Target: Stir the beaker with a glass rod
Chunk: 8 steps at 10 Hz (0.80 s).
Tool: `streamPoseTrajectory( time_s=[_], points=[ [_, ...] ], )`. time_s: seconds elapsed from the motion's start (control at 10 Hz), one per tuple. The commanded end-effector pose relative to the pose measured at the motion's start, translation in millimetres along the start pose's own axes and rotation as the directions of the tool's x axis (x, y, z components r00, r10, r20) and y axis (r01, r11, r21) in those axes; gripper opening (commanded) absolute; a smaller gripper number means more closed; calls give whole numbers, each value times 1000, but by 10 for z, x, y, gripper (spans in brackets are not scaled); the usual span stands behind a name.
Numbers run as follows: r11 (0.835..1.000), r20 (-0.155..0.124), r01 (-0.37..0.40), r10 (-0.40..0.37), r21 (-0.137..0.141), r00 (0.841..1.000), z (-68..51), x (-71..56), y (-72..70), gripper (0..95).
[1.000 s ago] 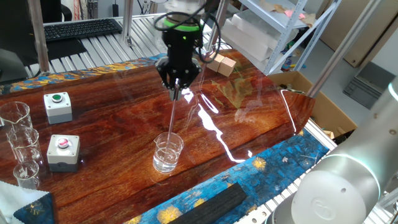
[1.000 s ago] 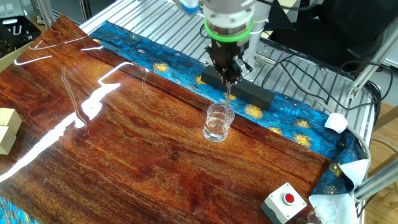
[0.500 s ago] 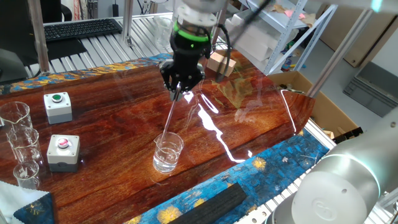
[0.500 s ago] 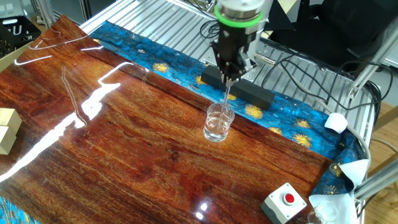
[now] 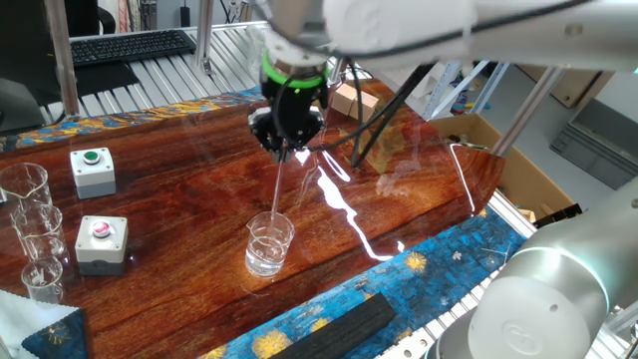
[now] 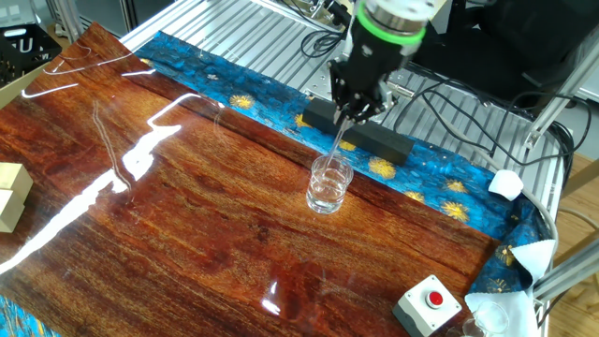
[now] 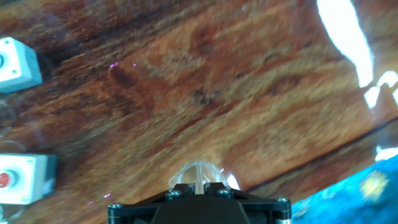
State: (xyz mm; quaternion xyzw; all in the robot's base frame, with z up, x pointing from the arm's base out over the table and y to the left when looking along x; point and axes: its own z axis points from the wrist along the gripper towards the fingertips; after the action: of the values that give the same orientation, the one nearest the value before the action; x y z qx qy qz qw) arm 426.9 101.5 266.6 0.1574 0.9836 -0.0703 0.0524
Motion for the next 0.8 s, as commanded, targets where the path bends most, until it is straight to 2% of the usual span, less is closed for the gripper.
streamPoseTrajectory(
  time_s=[0.1, 0.3, 0.5, 0.6, 0.8],
  points=[
    [999, -247, 34, -43, -40, 968, -5, -3, -1, 0],
    [992, -286, -38, 2, -121, 958, -5, -2, 0, 0],
    [978, -319, -101, 40, -180, 947, -5, -2, 1, 0],
    [982, -314, -93, 38, -164, 949, -5, -2, 1, 0],
    [983, -311, -91, 37, -158, 950, -5, -1, 1, 0]
  ],
)
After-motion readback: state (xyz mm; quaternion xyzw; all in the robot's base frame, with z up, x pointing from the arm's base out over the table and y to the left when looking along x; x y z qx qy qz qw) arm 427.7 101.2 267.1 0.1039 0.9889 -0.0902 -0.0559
